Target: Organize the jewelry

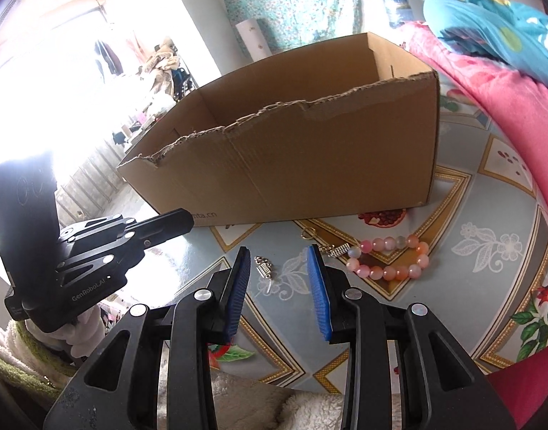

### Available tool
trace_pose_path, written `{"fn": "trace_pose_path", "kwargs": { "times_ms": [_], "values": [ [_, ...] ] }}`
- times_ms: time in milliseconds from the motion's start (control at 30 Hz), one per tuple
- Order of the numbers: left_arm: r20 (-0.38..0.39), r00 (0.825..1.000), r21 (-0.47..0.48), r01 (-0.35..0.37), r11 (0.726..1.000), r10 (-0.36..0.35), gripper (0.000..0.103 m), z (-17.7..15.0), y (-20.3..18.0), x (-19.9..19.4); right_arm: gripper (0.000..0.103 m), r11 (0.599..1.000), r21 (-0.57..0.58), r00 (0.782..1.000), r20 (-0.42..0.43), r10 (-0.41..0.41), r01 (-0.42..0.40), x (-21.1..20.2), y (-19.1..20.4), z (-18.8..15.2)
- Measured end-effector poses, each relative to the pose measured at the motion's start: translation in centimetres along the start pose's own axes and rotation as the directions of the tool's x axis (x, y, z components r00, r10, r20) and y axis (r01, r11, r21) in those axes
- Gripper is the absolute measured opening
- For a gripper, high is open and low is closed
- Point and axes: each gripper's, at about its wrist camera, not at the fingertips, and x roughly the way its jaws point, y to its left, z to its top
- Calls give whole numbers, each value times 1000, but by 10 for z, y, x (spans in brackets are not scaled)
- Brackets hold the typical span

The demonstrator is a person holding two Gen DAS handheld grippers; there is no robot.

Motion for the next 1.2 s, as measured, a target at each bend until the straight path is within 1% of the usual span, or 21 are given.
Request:
{"fn": "trace_pose_path", "kwargs": {
  "times_ms": [67, 233, 367, 467, 533, 600, 633, 667, 700, 767, 800, 967, 1200],
  "values": [
    [-5, 1000, -17, -2, 1000, 2, 0, -3, 4, -1, 32, 1000, -23, 1000, -11, 2, -3, 4, 6, 0],
    [-60, 998, -54, -17, 998, 14, 0, -13, 13, 11, 32, 997, -77, 998, -58, -6, 1, 24, 15, 1],
    [-64, 998, -55, -23, 998, 19, 0, -17, 16, 16, 31, 986, -157, 995, -79, -64, 51, 45, 23, 5],
    [-69, 997, -59, -24, 998, 20, 0, -19, 20, 19, 30, 970, -227, 990, -87, -110, 88, 56, 30, 5],
    [-70, 997, -65, -27, 998, 22, 0, -19, 22, 19, 26, 955, -277, 984, -103, -143, 110, 62, 39, 2],
    [-69, 997, -75, -28, 997, 23, 0, -20, 25, 19, 23, 936, -328, 980, -102, -169, 127, 64, 44, -1],
    [-69, 997, -78, -29, 997, 24, 0, -21, 26, 19, 15, 926, -352, 978, -103, -180, 134, 65, 47, -2],
    [-70, 997, -80, -30, 996, 25, 0, -22, 27, 20, 10, 923, -363, 978, -111, -179, 128, 65, 48, -2],
    [-70, 997, -81, -32, 996, 26, 0, -22, 27, 20, 6, 924, -363, 977, -118, -176, 122, 65, 49, -2],
    [-69, 997, -81, -35, 996, 29, 0, -24, 28, 19, 5, 926, -355, 977, -117, -178, 126, 64, 48, -2],
    [-67, 997, -81, -36, 996, 31, 0, -24, 28, 19, 0, 931, -346, 979, -115, -168, 119, 63, 48, -1],
    [-56, 998, -63, -38, 997, 35, 0, -21, 22, 16, 0, 955, -279, 988, -87, -129, 100, 46, 43, 1],
    [-52, 998, -19, -26, 999, 25, 0, -18, 5, 16, 0, 977, -190, 995, 4, -101, 100, 0, 22, 10]
  ]
}}
